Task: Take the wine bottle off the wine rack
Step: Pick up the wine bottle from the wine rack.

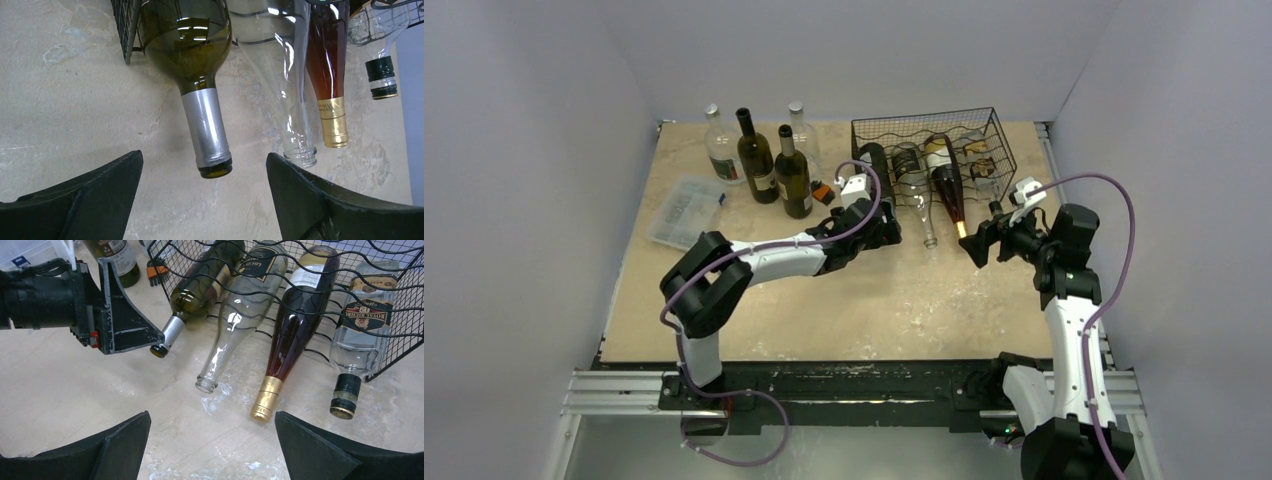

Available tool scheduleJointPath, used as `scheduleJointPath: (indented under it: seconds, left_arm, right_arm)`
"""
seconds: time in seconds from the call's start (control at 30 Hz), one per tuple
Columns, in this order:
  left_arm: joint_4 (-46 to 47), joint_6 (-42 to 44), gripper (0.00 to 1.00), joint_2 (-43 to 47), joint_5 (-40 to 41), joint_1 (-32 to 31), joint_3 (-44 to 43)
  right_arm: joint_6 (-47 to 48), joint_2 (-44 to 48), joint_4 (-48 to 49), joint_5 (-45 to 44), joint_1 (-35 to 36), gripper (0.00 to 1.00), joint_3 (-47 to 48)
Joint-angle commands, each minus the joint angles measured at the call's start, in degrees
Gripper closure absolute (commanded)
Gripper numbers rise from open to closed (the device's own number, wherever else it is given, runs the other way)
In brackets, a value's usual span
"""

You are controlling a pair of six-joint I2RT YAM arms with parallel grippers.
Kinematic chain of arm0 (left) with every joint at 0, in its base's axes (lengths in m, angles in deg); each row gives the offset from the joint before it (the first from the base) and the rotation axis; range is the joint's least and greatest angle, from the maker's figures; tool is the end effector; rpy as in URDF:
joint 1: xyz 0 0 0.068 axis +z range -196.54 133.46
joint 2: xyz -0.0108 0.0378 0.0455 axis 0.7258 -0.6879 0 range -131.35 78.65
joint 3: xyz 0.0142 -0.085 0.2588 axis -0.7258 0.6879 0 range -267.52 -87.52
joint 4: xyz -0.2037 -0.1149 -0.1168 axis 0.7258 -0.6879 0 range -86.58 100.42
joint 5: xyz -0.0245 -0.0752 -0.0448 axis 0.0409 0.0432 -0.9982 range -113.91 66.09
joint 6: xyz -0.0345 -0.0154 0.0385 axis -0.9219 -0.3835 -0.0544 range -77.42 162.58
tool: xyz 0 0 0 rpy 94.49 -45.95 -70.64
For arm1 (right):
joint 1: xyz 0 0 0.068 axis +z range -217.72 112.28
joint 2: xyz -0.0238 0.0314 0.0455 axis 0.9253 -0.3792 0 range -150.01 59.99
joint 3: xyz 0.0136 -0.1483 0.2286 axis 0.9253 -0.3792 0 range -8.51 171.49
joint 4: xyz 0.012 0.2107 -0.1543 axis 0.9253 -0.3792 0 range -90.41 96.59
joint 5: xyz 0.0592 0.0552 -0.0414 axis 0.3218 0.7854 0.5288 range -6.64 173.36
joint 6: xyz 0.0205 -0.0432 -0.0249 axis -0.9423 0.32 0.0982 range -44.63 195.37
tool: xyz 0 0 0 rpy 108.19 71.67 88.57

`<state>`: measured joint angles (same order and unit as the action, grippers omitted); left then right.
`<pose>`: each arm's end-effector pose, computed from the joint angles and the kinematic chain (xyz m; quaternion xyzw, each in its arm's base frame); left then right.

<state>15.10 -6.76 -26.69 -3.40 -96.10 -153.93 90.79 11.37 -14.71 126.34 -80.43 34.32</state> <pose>0.2733 -0.3016 0.2003 -0.0815 0.8700 -0.2473 0.4187 0.1852 -0.0169 0.3010 -0.2099 0.7890 0.1852 0.5469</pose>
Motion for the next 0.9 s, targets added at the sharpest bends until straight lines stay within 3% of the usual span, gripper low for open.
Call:
scheduleJointPath:
  seconds: [0.0,0.7,0.87]
  left_arm:
    - [5.44,-2.00,0.08,-2.72,2.12,0.54,-3.09]
    - [7.60,-4.62,0.18,-12.17,1.76,3.02,-9.50]
    - [7.62,-5.33,0.25,-13.15,2.31,3.13,-10.07]
  right_arm:
    - [-0.67,-0.38,2.31,-0.53,-0.21,0.01,1.20]
    - [-0.39,-1.30,2.32,-1.04,-0.21,0.01,1.29]
    - [-0.35,-1.39,2.27,-1.16,-0.21,0.01,1.38]
